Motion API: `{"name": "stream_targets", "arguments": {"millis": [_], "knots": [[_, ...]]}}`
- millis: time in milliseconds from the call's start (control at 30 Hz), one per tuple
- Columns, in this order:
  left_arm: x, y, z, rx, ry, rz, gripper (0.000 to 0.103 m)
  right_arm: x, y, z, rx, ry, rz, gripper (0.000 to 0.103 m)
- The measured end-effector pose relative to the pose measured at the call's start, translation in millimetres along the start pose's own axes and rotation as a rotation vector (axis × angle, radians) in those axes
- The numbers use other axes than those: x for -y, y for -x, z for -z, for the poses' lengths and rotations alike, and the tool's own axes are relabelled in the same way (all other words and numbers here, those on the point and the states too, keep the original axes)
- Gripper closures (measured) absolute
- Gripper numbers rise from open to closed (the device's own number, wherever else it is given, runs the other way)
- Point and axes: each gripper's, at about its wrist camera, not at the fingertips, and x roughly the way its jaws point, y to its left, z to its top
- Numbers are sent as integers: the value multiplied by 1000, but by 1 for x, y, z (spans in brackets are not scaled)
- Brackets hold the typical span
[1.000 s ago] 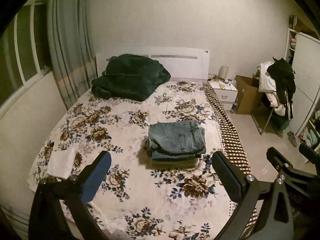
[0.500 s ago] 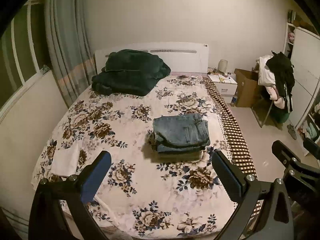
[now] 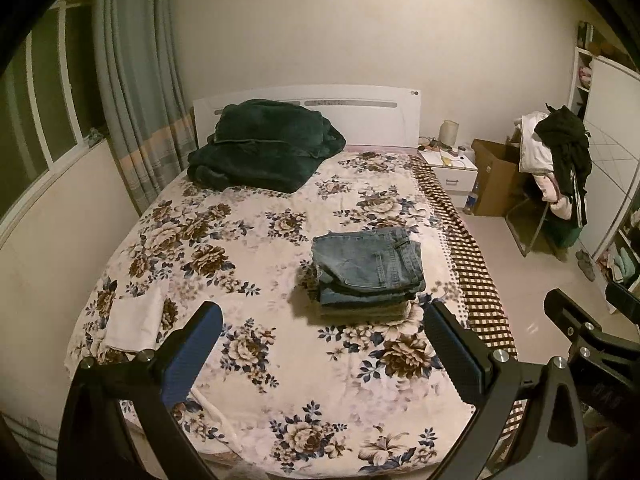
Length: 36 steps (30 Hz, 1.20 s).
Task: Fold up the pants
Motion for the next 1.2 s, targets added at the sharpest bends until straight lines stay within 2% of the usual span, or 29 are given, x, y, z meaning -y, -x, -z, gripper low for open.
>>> {"name": "stream_targets", "arguments": {"millis": [1200], "knots": [[-2, 7, -2, 9, 8, -35, 0, 3, -8, -17, -3, 7, -21, 0]]}}
